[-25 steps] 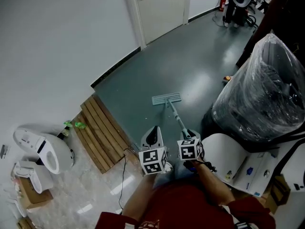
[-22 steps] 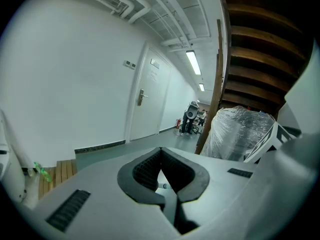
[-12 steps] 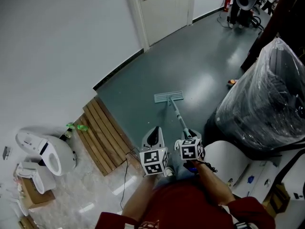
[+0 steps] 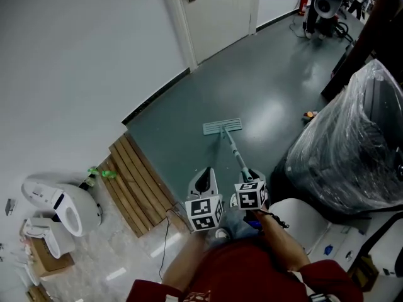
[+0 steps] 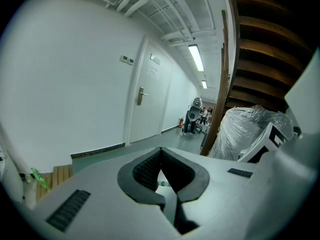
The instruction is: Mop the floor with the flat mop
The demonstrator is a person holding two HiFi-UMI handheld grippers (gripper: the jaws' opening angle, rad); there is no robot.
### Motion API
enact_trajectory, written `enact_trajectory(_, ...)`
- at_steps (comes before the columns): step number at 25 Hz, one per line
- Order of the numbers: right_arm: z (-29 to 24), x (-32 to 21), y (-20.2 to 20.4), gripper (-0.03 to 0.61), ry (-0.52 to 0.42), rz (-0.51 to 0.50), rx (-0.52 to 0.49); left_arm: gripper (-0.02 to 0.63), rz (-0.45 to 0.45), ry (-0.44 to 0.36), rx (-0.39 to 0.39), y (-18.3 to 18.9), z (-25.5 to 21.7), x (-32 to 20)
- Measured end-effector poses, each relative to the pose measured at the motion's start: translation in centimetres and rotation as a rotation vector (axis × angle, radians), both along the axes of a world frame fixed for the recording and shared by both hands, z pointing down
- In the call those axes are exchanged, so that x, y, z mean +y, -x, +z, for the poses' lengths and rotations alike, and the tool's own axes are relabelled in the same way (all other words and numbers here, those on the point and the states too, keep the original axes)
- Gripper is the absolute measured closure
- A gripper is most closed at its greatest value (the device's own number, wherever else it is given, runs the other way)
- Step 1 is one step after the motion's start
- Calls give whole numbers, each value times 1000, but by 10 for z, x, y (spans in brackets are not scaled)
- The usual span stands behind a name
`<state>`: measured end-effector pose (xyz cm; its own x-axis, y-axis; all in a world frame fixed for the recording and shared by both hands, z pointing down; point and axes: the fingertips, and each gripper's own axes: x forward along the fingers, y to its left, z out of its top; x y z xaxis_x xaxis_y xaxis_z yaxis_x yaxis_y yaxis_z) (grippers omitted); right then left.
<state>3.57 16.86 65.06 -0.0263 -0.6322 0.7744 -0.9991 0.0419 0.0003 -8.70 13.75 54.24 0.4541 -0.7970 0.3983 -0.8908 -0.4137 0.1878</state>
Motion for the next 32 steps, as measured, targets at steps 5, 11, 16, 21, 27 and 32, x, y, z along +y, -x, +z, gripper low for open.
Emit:
enact_trajectory(5,0,-36,-12,462,0,-18,-3,598,-20,-9,-8,-12,-7,-35)
enact_trajectory(11,-1,-82,-29,462,-2,-38,-12,598,-38,-14,-26,-29,-13,-76)
enact_trajectory(16,5,-116,-50,462,-6,-58,-17,598,-54,-26,-51,-49,-12,-103)
enact_trajectory(21,4,-149,-55,462,-3,-85,-10,598,-82,-35,-49,-52,-17,-135)
enact_trajectory(27,10,-178,-61,462,10,-95,7,598,-72,-39,-26,-62,-13,-171)
enact_trajectory(32,16,-218,-58,462,11,-82,11,598,-57,-43,-18,-59,-7,-216)
